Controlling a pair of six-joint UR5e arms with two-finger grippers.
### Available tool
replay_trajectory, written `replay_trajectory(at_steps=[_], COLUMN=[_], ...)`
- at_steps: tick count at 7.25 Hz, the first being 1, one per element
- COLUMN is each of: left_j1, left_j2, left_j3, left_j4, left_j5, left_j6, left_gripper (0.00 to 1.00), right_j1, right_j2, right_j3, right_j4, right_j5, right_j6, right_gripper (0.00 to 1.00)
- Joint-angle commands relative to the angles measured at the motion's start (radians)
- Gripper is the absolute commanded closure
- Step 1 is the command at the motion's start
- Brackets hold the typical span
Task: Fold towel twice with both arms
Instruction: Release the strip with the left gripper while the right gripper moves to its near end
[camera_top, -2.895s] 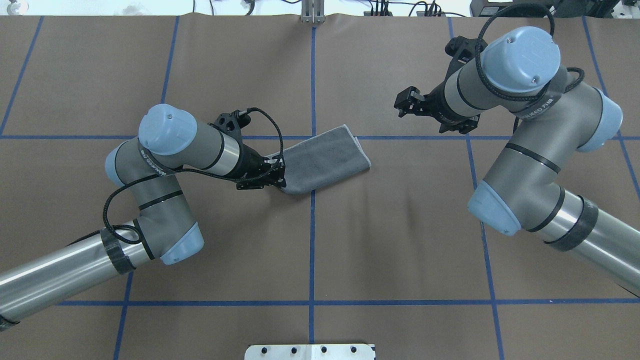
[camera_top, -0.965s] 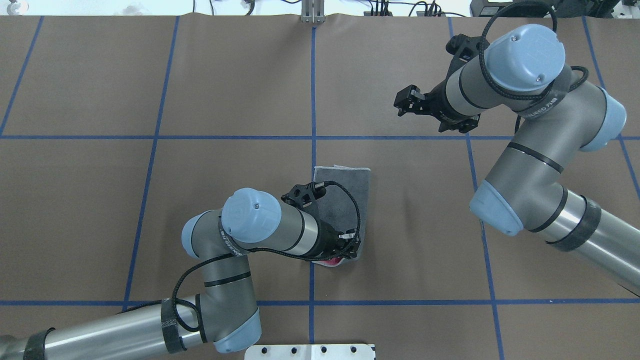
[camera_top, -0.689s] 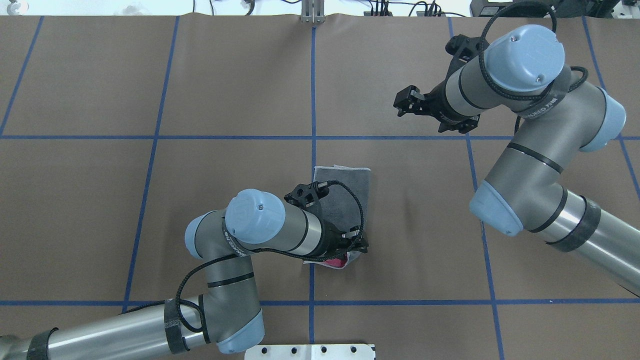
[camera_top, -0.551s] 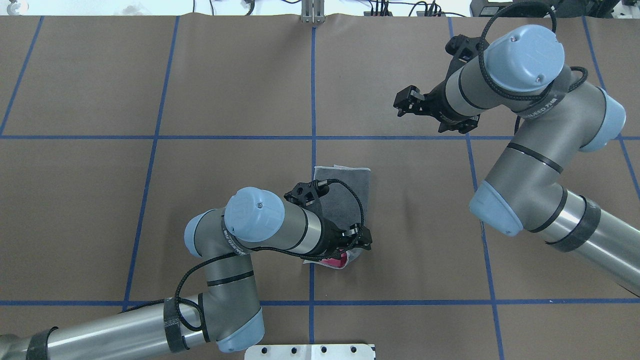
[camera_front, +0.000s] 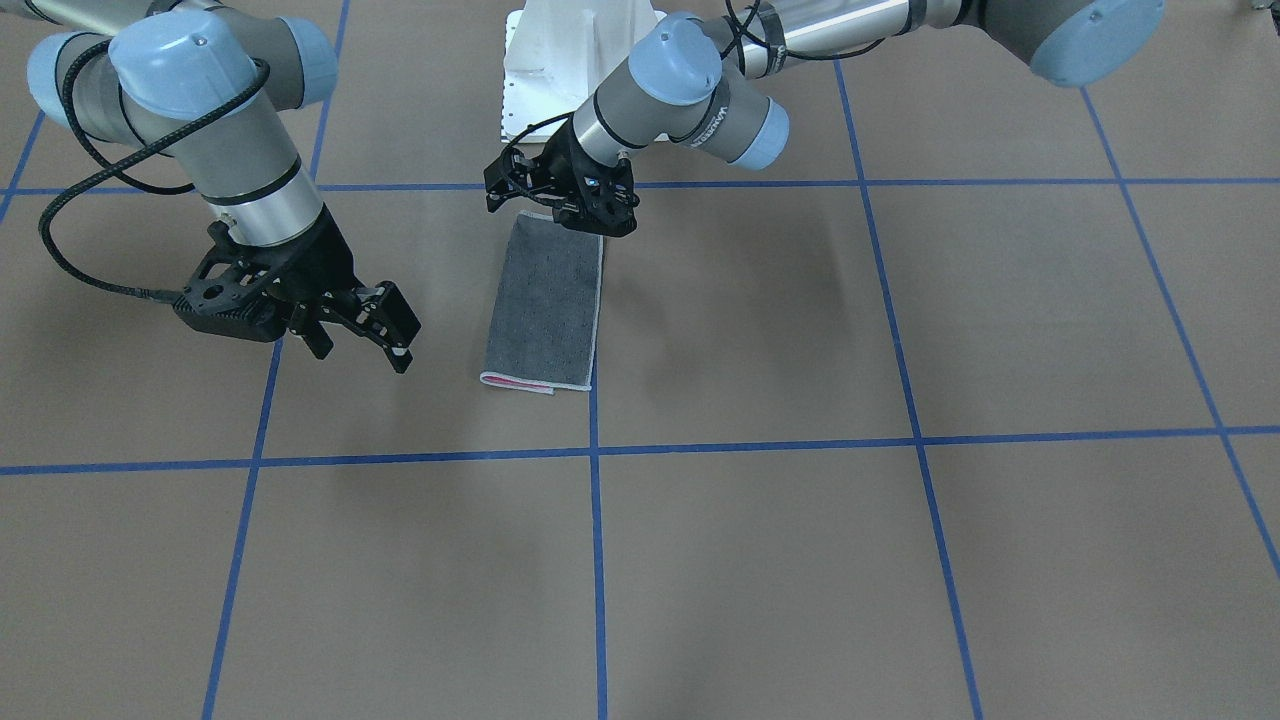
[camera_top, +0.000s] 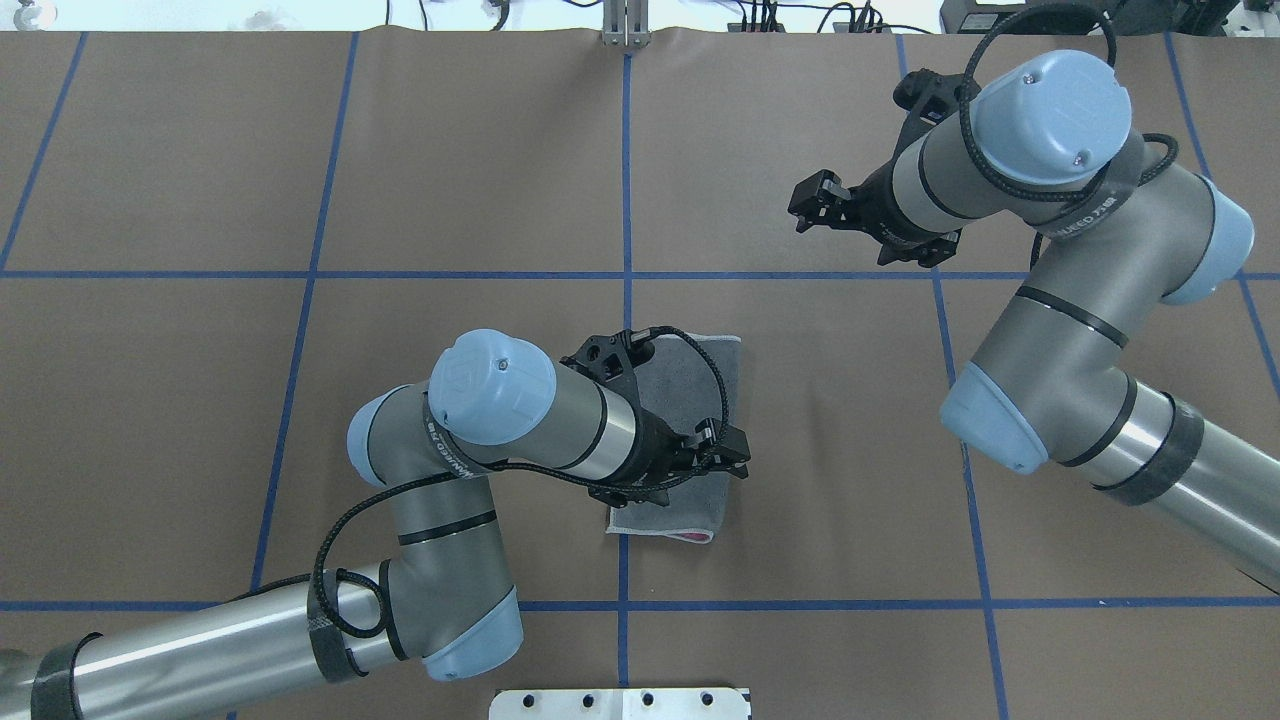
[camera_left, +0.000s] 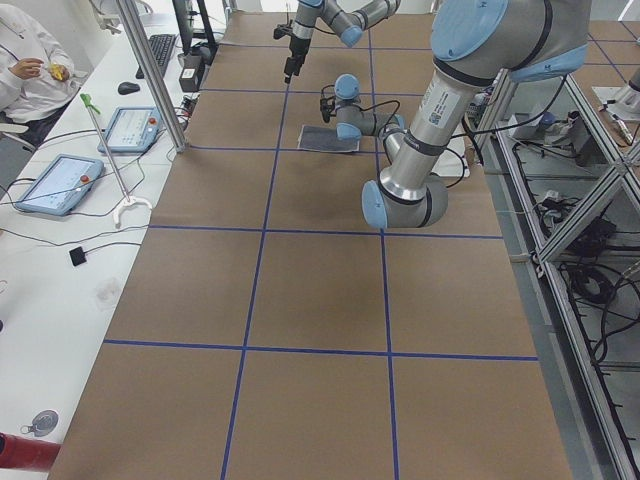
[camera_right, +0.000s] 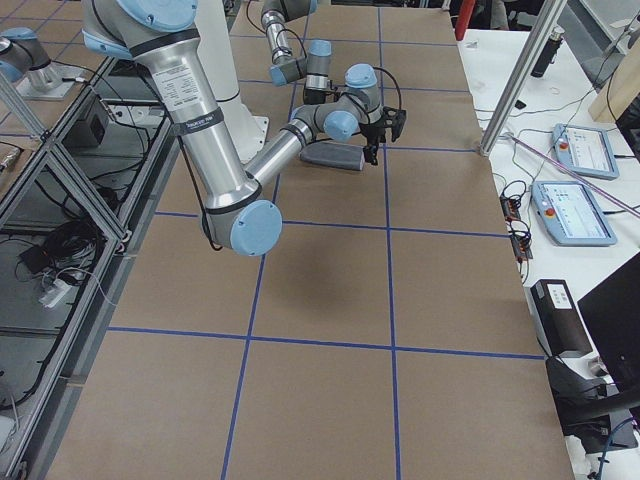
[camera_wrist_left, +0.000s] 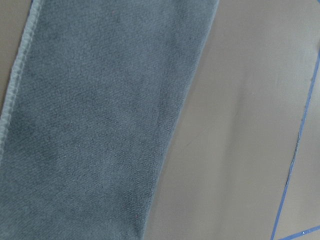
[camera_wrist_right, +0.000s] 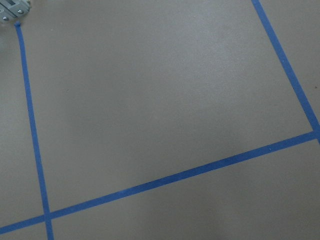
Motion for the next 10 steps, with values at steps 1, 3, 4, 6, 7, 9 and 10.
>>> replay_trajectory(at_steps=[1, 3, 4, 6, 7, 9, 10], left_j1=[-0.054, -0.12, -0.127, -0.142, -0.142, -0.127, -0.125], left_j2=[0.025, 0.076, 0.095, 0.144, 0.176, 0.188, 0.188], left_j3=[-0.009, -0.035, -0.049, -0.08, -0.095, -0.095, -0.095], left_j4=[0.015, 0.014, 0.014, 0.014, 0.014, 0.015, 0.014], left_j5=[-0.06, -0.108, -0.108, -0.102, -0.09, -0.039, -0.036], left_j6=[0.008, 0.011, 0.011, 0.009, 0.008, 0.002, 0.002], left_gripper=[0.01, 0.01, 0.01, 0.01, 0.01, 0.01, 0.01], right_j1=[-0.038, -0.144, -0.196, -0.332, -0.397, -0.506, -0.552], right_j2=[-0.037, -0.1, -0.121, -0.155, -0.157, -0.163, -0.163], right_j3=[0.057, 0.147, 0.179, 0.238, 0.249, 0.25, 0.249], right_j4=[-0.001, -0.002, -0.004, -0.004, -0.005, -0.008, -0.01], right_j5=[-0.009, -0.1, -0.145, -0.29, -0.356, -0.496, -0.547], right_j6=[0.125, 0.268, 0.329, 0.45, 0.521, 0.631, 0.696], right_gripper=[0.0, 0.0, 0.0, 0.01, 0.01, 0.01, 0.02])
